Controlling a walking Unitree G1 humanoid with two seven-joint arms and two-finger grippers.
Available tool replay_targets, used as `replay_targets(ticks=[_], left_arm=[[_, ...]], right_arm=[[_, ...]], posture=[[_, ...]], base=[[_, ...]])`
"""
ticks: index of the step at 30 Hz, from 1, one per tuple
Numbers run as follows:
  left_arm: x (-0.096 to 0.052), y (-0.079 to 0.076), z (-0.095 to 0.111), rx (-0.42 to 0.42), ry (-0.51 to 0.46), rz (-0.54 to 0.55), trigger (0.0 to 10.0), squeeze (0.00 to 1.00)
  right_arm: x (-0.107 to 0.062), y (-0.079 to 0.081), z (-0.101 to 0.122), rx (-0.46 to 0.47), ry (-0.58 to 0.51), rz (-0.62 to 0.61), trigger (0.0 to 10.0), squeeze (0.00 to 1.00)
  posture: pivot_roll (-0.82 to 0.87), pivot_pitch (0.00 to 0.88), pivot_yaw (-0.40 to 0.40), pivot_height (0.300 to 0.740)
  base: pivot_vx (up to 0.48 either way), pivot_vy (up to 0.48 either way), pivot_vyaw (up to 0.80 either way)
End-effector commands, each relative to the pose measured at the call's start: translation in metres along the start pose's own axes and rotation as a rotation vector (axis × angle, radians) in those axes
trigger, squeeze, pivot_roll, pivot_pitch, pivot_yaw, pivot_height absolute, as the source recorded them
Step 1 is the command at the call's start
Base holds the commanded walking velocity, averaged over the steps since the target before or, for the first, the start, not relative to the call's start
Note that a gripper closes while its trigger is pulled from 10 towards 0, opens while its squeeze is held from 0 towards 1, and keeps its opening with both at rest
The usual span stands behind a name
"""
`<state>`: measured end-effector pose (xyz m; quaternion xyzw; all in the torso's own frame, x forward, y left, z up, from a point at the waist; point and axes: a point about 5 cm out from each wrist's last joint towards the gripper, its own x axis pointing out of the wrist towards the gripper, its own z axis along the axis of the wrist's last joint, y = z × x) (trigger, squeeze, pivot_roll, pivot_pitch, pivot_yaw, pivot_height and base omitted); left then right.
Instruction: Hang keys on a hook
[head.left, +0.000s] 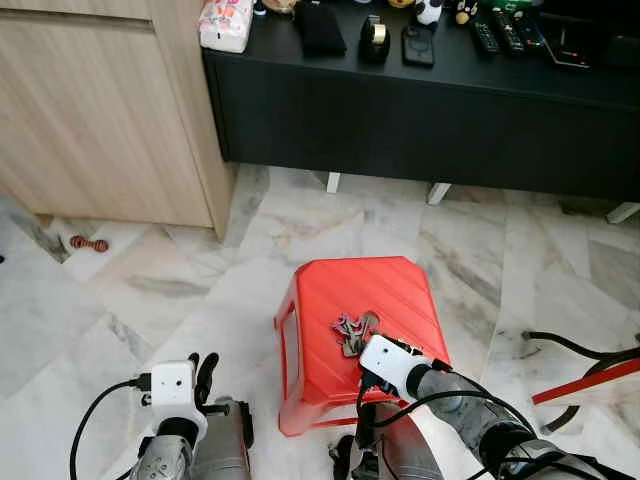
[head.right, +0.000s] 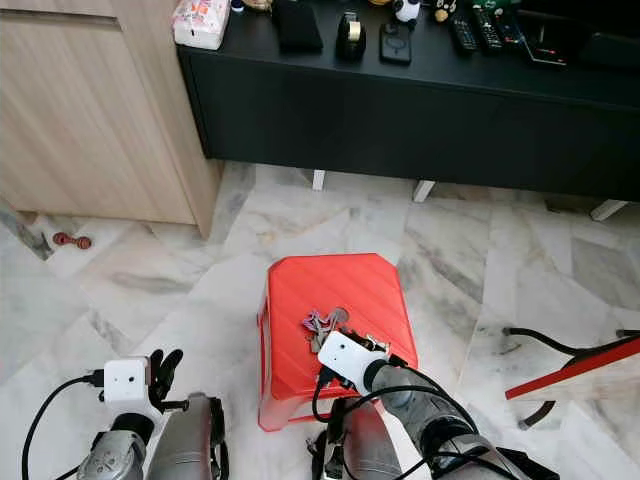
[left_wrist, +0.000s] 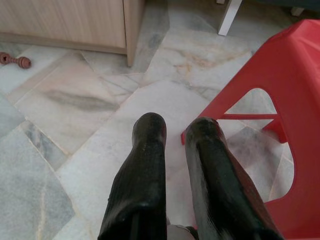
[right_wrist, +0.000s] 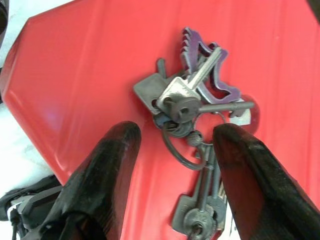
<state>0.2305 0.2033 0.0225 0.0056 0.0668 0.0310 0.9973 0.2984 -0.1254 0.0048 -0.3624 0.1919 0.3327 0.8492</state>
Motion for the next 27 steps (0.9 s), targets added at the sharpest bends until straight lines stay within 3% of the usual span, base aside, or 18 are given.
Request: replay_targets(ticks=[1,9,17,18,19,20,27], left_arm=[[-0.008,-0.002,-0.007,0.018,0.042,-0.006,10.0,0.0],[-0.012,-0.002,0.0,0.022,0.029,-0.005,10.0,0.0],[-0.014,-0.003,0.005,0.027,0.026,-0.008,10.0,0.0],[-0.014,-0.003,0.005,0.027,0.026,-0.008,10.0,0.0],[-0.014,-0.003,0.006,0.029,0.025,-0.008,10.0,0.0],[-0.015,-0.004,0.007,0.03,0.024,-0.01,10.0,0.0],[-0.015,-0.004,0.008,0.035,0.027,-0.013,10.0,0.0]], right_arm=[[-0.002,0.007,-0.01,0.012,0.042,0.015,10.0,0.0],[-0.004,-0.007,-0.014,0.017,0.082,-0.102,10.0,0.0],[-0.003,-0.008,-0.012,0.014,0.082,-0.094,9.7,0.0],[-0.003,-0.007,-0.012,0.014,0.082,-0.093,9.1,0.0],[-0.003,-0.006,-0.012,0.019,0.078,-0.088,4.0,0.0],[-0.002,-0.004,-0.01,0.017,0.069,-0.076,0.0,0.0],[-0.001,0.0,-0.008,0.014,0.055,-0.048,0.0,0.0]], posture=[[0.25,0.341,-0.153,0.639],[0.26,0.357,-0.153,0.639],[0.26,0.364,-0.152,0.639],[0.26,0.366,-0.153,0.639],[0.27,0.367,-0.153,0.639],[0.27,0.368,-0.152,0.639],[0.27,0.371,-0.153,0.639]], base=[[0.0,0.0,0.0],[0.0,0.0,0.0],[0.0,0.0,0.0],[0.0,0.0,0.0],[0.0,0.0,0.0],[0.0,0.0,0.0],[0.0,0.0,0.0]])
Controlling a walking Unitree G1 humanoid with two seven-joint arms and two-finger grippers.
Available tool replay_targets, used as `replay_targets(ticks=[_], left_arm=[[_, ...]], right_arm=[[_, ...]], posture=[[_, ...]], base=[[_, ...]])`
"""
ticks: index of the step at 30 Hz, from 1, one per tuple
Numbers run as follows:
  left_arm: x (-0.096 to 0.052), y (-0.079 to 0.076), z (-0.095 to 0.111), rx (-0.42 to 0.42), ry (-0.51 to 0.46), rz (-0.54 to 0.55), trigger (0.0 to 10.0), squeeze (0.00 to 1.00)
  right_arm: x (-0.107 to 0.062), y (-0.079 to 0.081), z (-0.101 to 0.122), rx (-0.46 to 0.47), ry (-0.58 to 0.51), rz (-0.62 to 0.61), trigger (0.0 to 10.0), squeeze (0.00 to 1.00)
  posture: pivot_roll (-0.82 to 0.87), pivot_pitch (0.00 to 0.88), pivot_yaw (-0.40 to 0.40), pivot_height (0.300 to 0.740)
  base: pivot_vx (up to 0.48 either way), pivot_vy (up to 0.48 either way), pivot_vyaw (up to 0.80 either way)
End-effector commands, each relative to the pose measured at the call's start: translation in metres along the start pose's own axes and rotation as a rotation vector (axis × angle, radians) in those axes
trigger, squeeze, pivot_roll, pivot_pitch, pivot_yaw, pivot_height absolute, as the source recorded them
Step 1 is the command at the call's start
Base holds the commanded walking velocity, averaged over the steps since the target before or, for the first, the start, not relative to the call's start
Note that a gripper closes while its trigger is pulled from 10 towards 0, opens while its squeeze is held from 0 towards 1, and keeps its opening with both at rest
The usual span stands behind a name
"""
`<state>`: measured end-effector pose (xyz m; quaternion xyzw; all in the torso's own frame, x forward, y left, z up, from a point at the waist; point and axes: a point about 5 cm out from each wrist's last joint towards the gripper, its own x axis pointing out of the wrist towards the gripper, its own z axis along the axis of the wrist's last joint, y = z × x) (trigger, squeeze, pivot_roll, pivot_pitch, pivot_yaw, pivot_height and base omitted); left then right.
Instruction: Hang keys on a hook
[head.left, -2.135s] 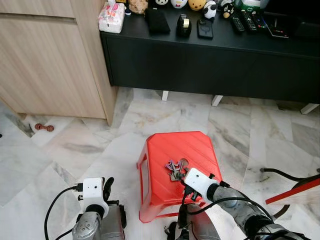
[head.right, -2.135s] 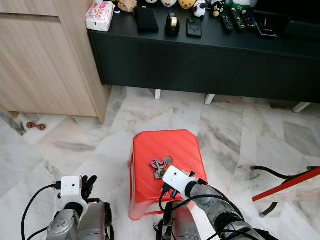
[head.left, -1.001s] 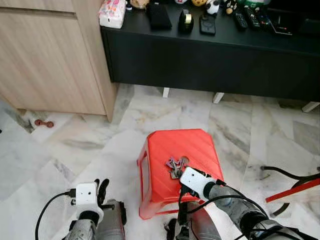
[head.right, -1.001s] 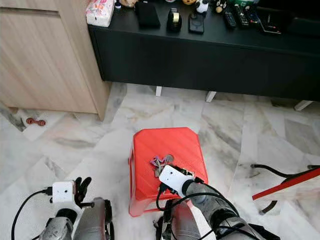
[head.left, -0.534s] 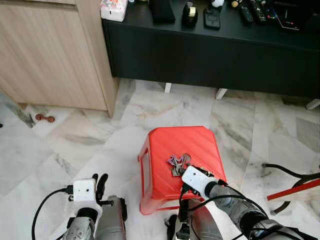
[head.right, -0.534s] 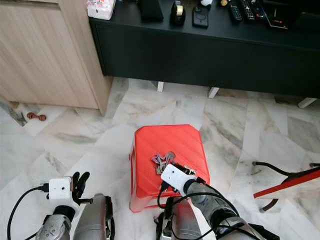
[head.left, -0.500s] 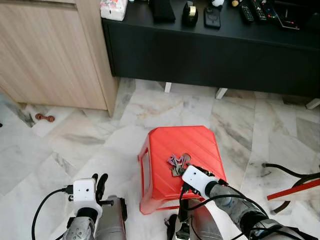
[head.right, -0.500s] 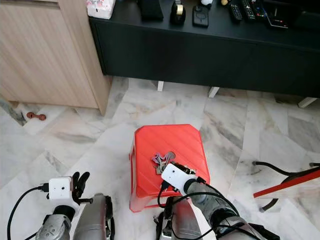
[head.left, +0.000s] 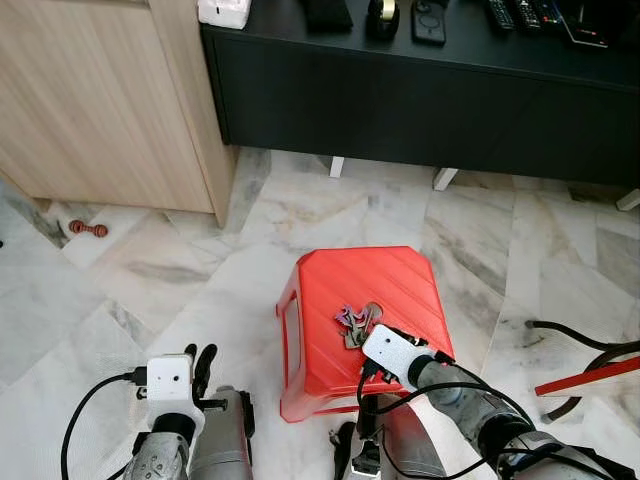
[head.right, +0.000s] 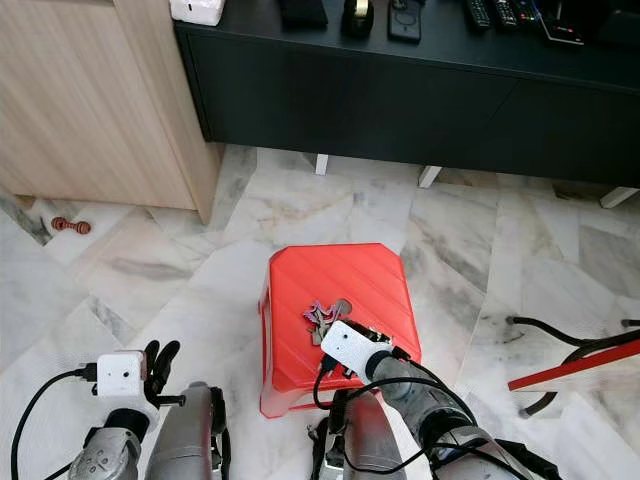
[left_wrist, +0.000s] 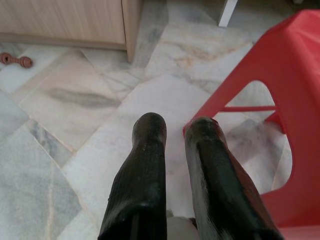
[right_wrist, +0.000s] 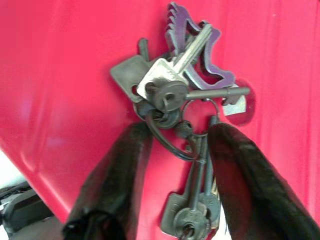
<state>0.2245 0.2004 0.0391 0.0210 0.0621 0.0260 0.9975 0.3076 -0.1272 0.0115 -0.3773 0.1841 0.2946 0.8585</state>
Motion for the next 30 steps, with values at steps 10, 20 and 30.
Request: replay_targets(ticks=[10,20,30], left_arm=[[-0.005,-0.003,-0.007,0.009,0.042,-0.005,10.0,0.0],[0.001,-0.003,-0.005,0.022,0.039,-0.013,10.0,0.0],[0.013,-0.004,-0.003,0.036,0.037,-0.021,10.0,0.0]], right_arm=[[-0.003,0.011,-0.01,0.016,0.027,0.039,0.0,0.0],[-0.001,0.011,-0.006,0.003,0.02,0.033,0.0,0.0],[0.004,-0.002,0.013,0.085,-0.055,-0.031,0.0,0.0]], posture=[[0.27,0.367,-0.154,0.639],[0.27,0.348,-0.149,0.639],[0.26,0.299,-0.14,0.639]], base=[[0.0,0.0,0.0],[0.0,0.0,0.0],[0.0,0.0,0.0]])
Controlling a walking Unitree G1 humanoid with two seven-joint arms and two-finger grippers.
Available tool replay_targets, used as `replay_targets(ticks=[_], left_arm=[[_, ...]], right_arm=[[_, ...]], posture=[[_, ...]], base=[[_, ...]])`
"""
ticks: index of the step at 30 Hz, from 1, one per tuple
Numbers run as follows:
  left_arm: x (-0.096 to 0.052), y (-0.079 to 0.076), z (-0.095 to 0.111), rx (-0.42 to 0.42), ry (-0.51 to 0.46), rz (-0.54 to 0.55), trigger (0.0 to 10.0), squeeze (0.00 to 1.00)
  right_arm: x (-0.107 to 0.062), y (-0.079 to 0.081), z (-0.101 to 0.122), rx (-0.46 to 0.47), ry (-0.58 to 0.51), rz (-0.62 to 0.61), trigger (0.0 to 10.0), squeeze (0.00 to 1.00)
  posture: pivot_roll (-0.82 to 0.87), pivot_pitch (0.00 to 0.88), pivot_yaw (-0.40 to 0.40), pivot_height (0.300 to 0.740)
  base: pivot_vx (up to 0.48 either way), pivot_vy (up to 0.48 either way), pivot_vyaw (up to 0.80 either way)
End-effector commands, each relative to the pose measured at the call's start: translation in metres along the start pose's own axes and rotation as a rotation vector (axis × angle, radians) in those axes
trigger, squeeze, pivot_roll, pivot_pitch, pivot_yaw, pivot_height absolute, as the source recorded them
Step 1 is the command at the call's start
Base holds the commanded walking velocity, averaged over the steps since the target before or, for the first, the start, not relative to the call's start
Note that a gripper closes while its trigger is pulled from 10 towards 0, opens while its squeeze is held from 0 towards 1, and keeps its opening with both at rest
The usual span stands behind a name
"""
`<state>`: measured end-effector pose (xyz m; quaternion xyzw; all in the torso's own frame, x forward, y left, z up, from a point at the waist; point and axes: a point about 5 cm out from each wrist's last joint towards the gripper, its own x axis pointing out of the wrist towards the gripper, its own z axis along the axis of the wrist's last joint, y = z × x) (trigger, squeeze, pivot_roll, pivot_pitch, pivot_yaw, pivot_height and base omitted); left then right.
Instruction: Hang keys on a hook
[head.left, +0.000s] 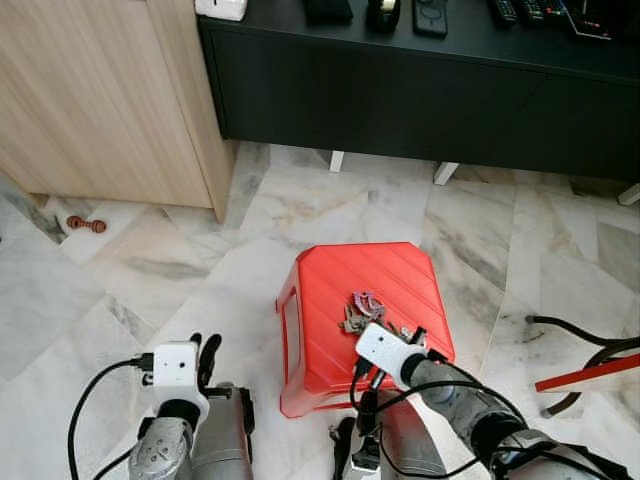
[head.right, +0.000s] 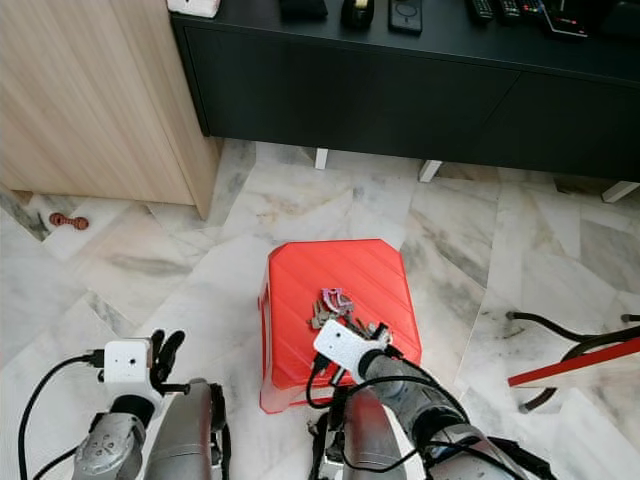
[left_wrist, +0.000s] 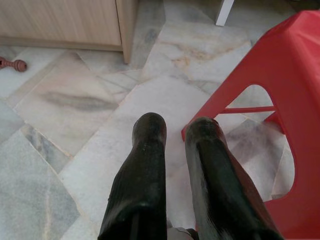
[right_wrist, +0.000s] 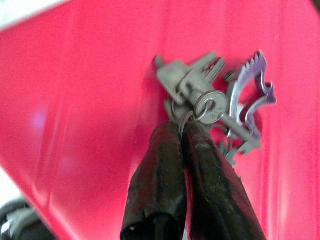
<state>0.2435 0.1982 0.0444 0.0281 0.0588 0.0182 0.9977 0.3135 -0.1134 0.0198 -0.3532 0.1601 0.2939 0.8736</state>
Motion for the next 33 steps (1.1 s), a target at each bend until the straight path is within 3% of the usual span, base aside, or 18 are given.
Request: replay_targets(ticks=[1,6,7,8,13,14,15,16,17,20,22,29,33], left_arm=[[-0.004,-0.001,-0.011,0.022,0.042,-0.008,10.0,0.0],[0.007,0.0,-0.011,0.04,0.047,-0.017,10.0,0.0],[0.009,0.001,-0.013,0.04,0.057,-0.017,10.0,0.0],[0.011,0.001,-0.015,0.039,0.062,-0.016,10.0,0.0],[0.018,0.0,-0.021,0.035,0.091,-0.016,10.0,0.0],[0.02,0.0,-0.022,0.035,0.096,-0.016,10.0,0.0],[0.021,0.0,-0.022,0.034,0.1,-0.017,10.0,0.0],[0.021,0.0,-0.022,0.034,0.1,-0.017,10.0,0.0],[0.025,-0.001,-0.022,0.043,0.099,-0.024,10.0,0.0],[0.033,-0.001,-0.02,0.053,0.09,-0.031,10.0,0.0],[0.034,0.0,-0.018,0.055,0.081,-0.032,10.0,0.0],[0.038,0.003,-0.017,0.068,0.072,-0.041,10.0,0.0],[0.039,0.003,-0.017,0.068,0.067,-0.043,10.0,0.0]], right_arm=[[-0.001,-0.003,-0.002,0.06,-0.005,-0.022,0.0,0.0],[0.001,-0.026,0.015,0.115,-0.072,-0.112,0.0,0.0],[0.001,-0.038,0.023,0.227,-0.124,-0.168,0.0,0.0],[0.001,-0.043,0.026,0.282,-0.151,-0.191,0.0,0.0],[-0.002,-0.054,0.032,0.401,-0.225,-0.246,0.0,0.0],[-0.004,-0.055,0.03,0.408,-0.227,-0.26,4.1,0.0],[-0.004,-0.056,0.029,0.414,-0.23,-0.269,5.0,0.0],[-0.004,-0.056,0.029,0.414,-0.23,-0.269,5.0,0.0],[-0.008,-0.056,0.025,0.504,-0.252,-0.293,10.0,0.0],[-0.014,-0.057,0.017,0.643,-0.295,-0.35,10.0,0.0],[-0.02,-0.056,0.012,0.688,-0.313,-0.393,10.0,0.0],[-0.034,-0.051,-0.003,0.762,-0.327,-0.535,10.0,0.0],[-0.04,-0.044,-0.002,0.762,-0.357,-0.529,10.0,0.0]], posture=[[0.26,0.299,-0.14,0.639],[0.25,0.248,-0.137,0.639],[0.23,0.226,-0.135,0.639],[0.23,0.215,-0.134,0.639],[0.2,0.164,-0.124,0.639],[0.2,0.153,-0.123,0.639],[0.2,0.147,-0.122,0.639],[0.2,0.147,-0.122,0.639],[0.19,0.116,-0.117,0.639],[0.18,0.091,-0.108,0.639],[0.18,0.081,-0.104,0.639],[0.17,0.056,-0.087,0.639],[0.18,0.042,-0.085,0.649]], base=[[0.0,0.0,0.0],[0.0,0.0,0.0],[0.0,0.0,0.0],[0.0,0.0,0.0],[0.0,0.0,0.0],[0.0,0.0,0.0],[0.0,0.0,0.0],[0.0,0.0,0.0],[0.0,0.0,0.0],[0.0,0.0,0.0],[0.0,0.0,0.0],[0.0,0.0,0.0],[0.0,0.0,0.0]])
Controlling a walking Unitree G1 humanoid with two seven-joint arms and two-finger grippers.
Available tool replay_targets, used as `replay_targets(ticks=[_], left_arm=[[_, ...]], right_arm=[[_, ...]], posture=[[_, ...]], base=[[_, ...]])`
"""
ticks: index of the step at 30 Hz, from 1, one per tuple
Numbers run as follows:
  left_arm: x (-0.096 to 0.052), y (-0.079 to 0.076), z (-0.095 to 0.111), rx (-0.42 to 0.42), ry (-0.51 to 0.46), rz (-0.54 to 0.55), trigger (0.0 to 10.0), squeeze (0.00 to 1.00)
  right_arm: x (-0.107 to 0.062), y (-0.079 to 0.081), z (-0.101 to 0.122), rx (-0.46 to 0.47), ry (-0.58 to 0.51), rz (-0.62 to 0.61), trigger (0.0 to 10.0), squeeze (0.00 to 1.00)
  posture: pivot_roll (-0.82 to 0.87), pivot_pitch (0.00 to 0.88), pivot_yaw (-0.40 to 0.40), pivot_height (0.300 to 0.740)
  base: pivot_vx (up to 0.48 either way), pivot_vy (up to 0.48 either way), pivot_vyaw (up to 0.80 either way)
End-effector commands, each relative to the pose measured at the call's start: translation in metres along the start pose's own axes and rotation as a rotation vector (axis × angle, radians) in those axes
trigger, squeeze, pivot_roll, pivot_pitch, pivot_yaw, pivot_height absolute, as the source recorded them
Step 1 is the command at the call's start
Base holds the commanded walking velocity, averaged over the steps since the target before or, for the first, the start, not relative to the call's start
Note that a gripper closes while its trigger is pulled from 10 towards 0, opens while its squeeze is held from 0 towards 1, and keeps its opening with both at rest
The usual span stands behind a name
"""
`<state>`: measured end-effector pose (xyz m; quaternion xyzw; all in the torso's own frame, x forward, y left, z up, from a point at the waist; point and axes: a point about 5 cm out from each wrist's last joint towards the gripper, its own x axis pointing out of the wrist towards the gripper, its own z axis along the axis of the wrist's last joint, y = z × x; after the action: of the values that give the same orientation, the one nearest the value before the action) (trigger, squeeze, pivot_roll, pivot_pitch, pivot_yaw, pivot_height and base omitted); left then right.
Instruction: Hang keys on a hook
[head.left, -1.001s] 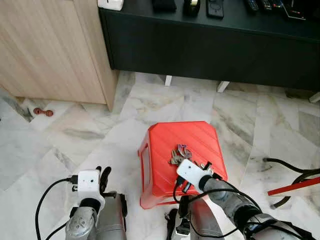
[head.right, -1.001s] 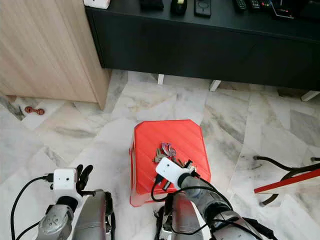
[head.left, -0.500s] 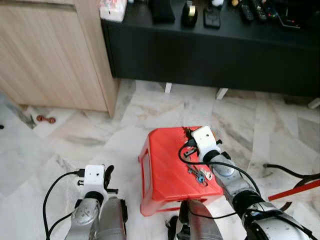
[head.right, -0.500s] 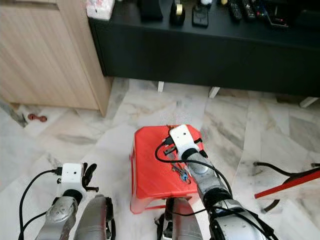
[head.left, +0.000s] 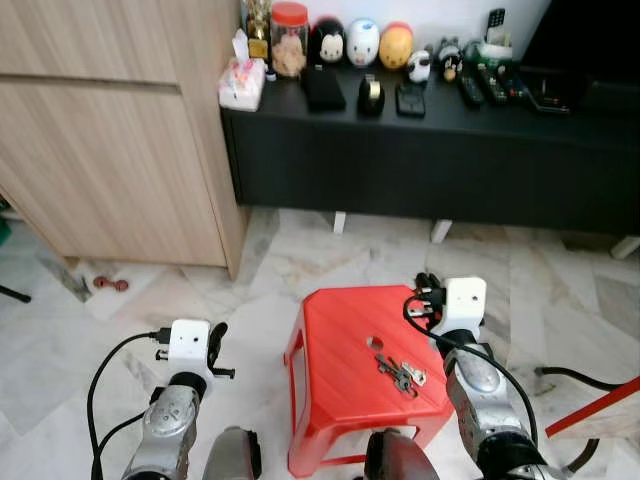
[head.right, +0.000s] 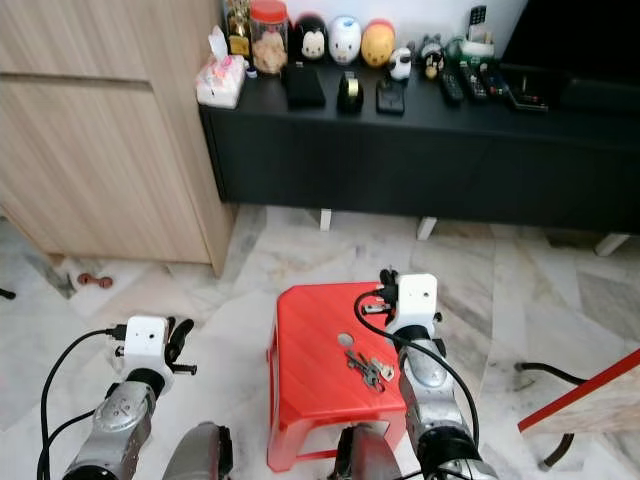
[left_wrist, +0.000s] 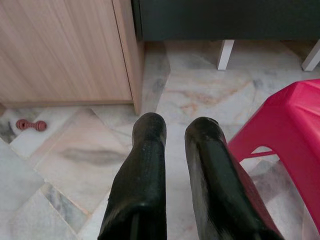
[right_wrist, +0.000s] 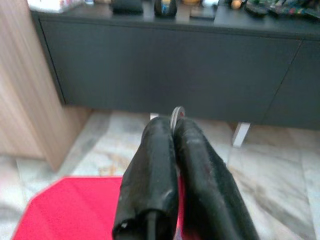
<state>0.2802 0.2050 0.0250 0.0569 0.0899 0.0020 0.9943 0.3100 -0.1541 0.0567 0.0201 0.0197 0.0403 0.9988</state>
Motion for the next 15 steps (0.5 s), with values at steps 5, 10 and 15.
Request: replay_targets(ticks=[5,10,15], left_arm=[[0.0,-0.007,0.0,-0.014,-0.024,-0.032,10.0,0.0],[0.0,-0.009,0.0,-0.019,-0.03,-0.032,10.0,0.0],[-0.001,-0.01,-0.004,-0.025,-0.027,-0.03,10.0,0.0]], right_arm=[[-0.004,0.0,-0.001,0.004,0.001,-0.014,10.0,0.0],[-0.003,0.0,-0.001,0.006,0.01,-0.015,10.0,0.0],[-0.007,-0.002,-0.01,0.001,0.068,-0.024,10.0,0.0]], posture=[[0.17,0.032,-0.091,0.689],[0.18,0.02,-0.101,0.714],[0.18,0.0,-0.11,0.74]], base=[[0.0,0.0,0.0],[0.0,0.0,0.0],[0.0,0.0,0.0]])
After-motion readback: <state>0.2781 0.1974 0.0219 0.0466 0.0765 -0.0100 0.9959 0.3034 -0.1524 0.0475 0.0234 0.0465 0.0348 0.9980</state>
